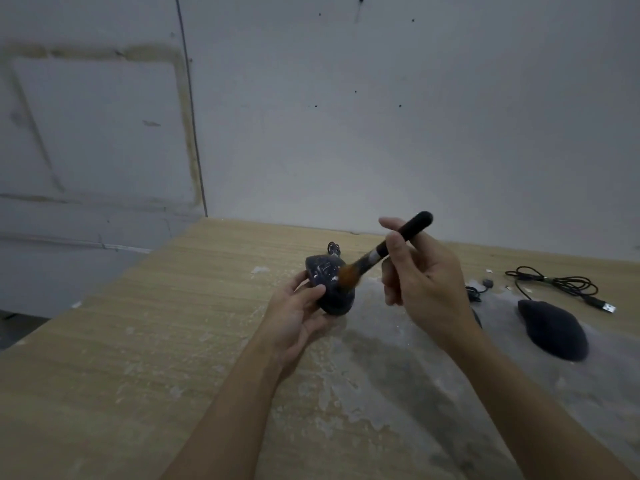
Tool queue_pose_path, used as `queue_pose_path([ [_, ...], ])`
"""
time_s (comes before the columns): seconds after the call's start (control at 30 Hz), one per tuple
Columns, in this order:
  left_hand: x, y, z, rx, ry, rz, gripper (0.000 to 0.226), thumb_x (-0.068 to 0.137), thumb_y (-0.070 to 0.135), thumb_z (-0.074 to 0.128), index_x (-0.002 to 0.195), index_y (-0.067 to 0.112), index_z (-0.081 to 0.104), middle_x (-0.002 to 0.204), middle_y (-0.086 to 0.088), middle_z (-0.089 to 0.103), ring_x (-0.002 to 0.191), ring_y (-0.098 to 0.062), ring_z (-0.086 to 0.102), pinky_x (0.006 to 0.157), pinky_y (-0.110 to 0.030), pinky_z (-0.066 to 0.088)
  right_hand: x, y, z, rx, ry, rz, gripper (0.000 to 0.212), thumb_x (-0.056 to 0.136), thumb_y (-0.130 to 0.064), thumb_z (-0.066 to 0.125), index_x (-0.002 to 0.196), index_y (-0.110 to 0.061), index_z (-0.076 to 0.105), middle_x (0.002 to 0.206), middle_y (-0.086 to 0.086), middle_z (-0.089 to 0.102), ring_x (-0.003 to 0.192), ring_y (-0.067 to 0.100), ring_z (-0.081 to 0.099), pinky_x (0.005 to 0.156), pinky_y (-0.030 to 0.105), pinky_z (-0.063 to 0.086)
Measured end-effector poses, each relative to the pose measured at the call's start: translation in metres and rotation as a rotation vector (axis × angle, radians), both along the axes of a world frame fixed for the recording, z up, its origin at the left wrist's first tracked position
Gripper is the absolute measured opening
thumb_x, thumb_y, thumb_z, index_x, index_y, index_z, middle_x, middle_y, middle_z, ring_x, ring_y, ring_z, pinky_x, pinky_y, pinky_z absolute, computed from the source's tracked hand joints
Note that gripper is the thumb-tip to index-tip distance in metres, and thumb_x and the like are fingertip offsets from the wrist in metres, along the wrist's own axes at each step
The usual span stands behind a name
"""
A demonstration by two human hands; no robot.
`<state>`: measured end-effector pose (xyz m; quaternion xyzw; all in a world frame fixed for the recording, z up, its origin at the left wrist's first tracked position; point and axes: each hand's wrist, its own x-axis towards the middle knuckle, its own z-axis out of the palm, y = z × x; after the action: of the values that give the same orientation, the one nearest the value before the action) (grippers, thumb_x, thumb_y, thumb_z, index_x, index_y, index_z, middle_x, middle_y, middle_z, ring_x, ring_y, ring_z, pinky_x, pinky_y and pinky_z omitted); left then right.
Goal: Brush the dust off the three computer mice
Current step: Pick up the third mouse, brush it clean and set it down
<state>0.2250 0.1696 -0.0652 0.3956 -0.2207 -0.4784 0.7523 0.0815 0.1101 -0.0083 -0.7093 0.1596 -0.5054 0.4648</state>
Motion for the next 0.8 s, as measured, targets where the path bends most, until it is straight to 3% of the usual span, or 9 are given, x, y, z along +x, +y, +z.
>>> queue_pose_path([
  [0.03,0.000,0.001,0.001,-0.006,-0.022,-0.010,0.036,0.089,-0.007,0.044,0.121,0.008,0.051,0.114,-0.019,0.062,0.110,-0.033,0.059,0.071,-0.040,0.057,0.000,0.002,0.002,0.006,0.011,0.018,0.032,0.085,-0.034,0.046,0.111,-0.020,0.057,0.055,-0.003,0.053,0.037,0.014,0.047,0.038,0.021,0.041],
  [0.1,-0.002,0.002,0.001,-0.013,-0.055,-0.016,0.036,0.088,-0.007,0.045,0.120,0.008,0.052,0.118,-0.019,0.061,0.111,-0.033,0.058,0.074,-0.041,0.057,0.005,0.004,-0.001,-0.011,0.064,0.016,0.023,0.086,-0.035,0.047,0.100,-0.022,0.061,0.056,-0.010,0.056,0.035,0.015,0.049,0.035,0.022,0.039],
  [0.23,-0.002,0.002,-0.001,-0.012,-0.059,-0.007,0.036,0.087,-0.006,0.048,0.118,0.010,0.054,0.119,-0.019,0.062,0.109,-0.034,0.061,0.077,-0.042,0.057,0.016,0.001,-0.005,-0.083,0.164,-0.116,0.013,0.090,-0.022,0.053,0.081,-0.027,0.060,0.066,-0.007,0.062,0.037,0.016,0.056,0.038,0.017,0.040],
  [0.33,0.000,0.004,-0.002,-0.032,-0.054,-0.010,0.036,0.086,-0.005,0.050,0.116,0.014,0.055,0.118,-0.016,0.064,0.107,-0.031,0.063,0.077,-0.041,0.058,0.019,0.001,-0.002,-0.135,0.140,-0.212,0.014,0.089,-0.024,0.055,0.080,-0.033,0.058,0.075,-0.007,0.065,0.040,0.013,0.060,0.042,0.016,0.043],
  [0.4,0.001,0.005,-0.001,-0.051,-0.063,-0.016,0.036,0.086,-0.005,0.049,0.117,0.013,0.055,0.118,-0.016,0.064,0.106,-0.031,0.063,0.078,-0.041,0.058,0.022,0.002,-0.001,-0.137,0.180,-0.161,0.014,0.089,-0.023,0.056,0.078,-0.031,0.059,0.074,-0.003,0.067,0.040,0.014,0.060,0.042,0.017,0.043],
  [0.5,0.001,0.005,-0.001,-0.040,-0.090,-0.005,0.041,0.087,-0.005,0.048,0.124,0.014,0.050,0.116,-0.012,0.065,0.103,-0.030,0.065,0.076,-0.040,0.058,0.024,-0.002,0.000,-0.144,0.187,-0.271,0.011,0.089,-0.023,0.057,0.079,-0.027,0.060,0.074,-0.006,0.066,0.039,0.013,0.060,0.042,0.017,0.044],
  [0.63,-0.001,0.004,-0.003,-0.019,-0.134,0.001,0.042,0.088,-0.005,0.048,0.123,0.017,0.051,0.113,-0.008,0.067,0.096,-0.026,0.068,0.072,-0.042,0.058,0.022,-0.007,0.000,-0.072,0.252,-0.189,0.015,0.090,-0.028,0.053,0.080,-0.022,0.063,0.073,0.010,0.071,0.044,0.015,0.064,0.052,0.020,0.043],
  [0.73,0.000,0.005,-0.002,0.006,-0.175,0.003,0.042,0.088,-0.004,0.048,0.122,0.020,0.050,0.115,-0.006,0.066,0.100,-0.029,0.065,0.069,-0.039,0.057,0.023,-0.009,0.004,-0.047,0.219,-0.289,0.020,0.091,-0.027,0.053,0.072,-0.031,0.059,0.073,-0.004,0.068,0.044,0.017,0.064,0.049,0.023,0.043],
  [0.8,0.000,0.005,-0.003,-0.003,-0.179,0.000,0.042,0.088,-0.004,0.048,0.123,0.020,0.050,0.114,-0.006,0.066,0.101,-0.029,0.065,0.074,-0.041,0.057,0.023,-0.010,0.006,0.026,0.212,-0.198,0.019,0.092,-0.027,0.052,0.076,-0.025,0.062,0.079,-0.003,0.069,0.043,0.020,0.064,0.043,0.024,0.043],
])
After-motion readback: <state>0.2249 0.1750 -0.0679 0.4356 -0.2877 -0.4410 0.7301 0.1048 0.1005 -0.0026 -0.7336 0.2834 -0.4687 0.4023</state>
